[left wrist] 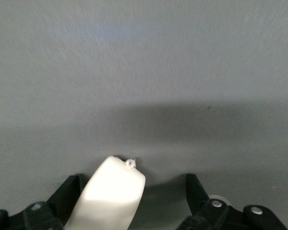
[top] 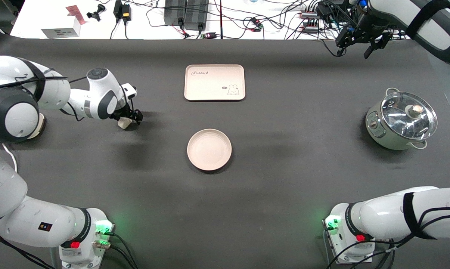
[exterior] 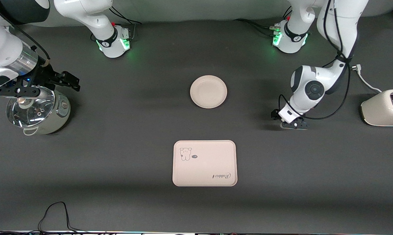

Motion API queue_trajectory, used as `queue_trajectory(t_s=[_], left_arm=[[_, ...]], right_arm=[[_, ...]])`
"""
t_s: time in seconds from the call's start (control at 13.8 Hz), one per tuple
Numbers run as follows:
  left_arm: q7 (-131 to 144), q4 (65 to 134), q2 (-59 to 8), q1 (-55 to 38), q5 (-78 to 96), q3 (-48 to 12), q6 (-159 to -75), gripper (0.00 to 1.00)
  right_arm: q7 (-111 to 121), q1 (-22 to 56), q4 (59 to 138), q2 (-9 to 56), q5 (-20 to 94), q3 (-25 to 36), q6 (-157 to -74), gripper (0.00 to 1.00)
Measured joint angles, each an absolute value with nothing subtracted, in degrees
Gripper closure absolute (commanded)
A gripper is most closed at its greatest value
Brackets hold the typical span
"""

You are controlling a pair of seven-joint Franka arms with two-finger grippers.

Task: Place bun in plate and plate on tray
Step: 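Carry the bun with the left gripper over the white plate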

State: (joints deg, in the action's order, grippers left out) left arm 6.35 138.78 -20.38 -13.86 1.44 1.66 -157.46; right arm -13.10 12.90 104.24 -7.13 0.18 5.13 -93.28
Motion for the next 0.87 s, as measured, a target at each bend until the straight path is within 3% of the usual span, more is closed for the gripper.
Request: queue_trajectory(t_s=[0.07, 0.15, 0.22, 0.36, 0.65, 0.87], left_arm=[[6.3, 138.9, -20.1, -13.9, 1.4, 1.7, -157.6, 0.36], [6.1, 138.9, -19.9, -13.9, 1.4, 1.7, -157.6, 0.94], [5.7, 138.9, -19.5, -13.9, 1.3, 1.7, -157.6, 1.00], [5.4, 138.8, -18.6, -13.9, 1.3, 1.7, -156.4, 1.00], [5.6, 134.5, -14.5, -13.7, 2.4, 0.4, -143.0, 1.00], [16.7, 126.8, -10.9, -13.3, 12.8, -11.1, -131.4, 1.00]], right_arm=[[-13.1, 12.9, 104.2, -7.1, 0.2, 5.1, -93.3, 0.00], [-13.1, 12.9, 104.2, -7.1, 0.2, 5.1, -93.3, 0.00], [-13.1, 12.9, 104.2, -7.1, 0.2, 5.1, -93.3, 0.00], [-13.1, 12.9, 104.2, -7.1, 0.2, 5.1, -93.3, 0.00], [-13.1, 12.9, 104.2, -7.1, 0.2, 5.1, -93.3, 0.00], [-13.1, 12.9, 104.2, -7.1, 0.2, 5.2, -93.4, 0.00]])
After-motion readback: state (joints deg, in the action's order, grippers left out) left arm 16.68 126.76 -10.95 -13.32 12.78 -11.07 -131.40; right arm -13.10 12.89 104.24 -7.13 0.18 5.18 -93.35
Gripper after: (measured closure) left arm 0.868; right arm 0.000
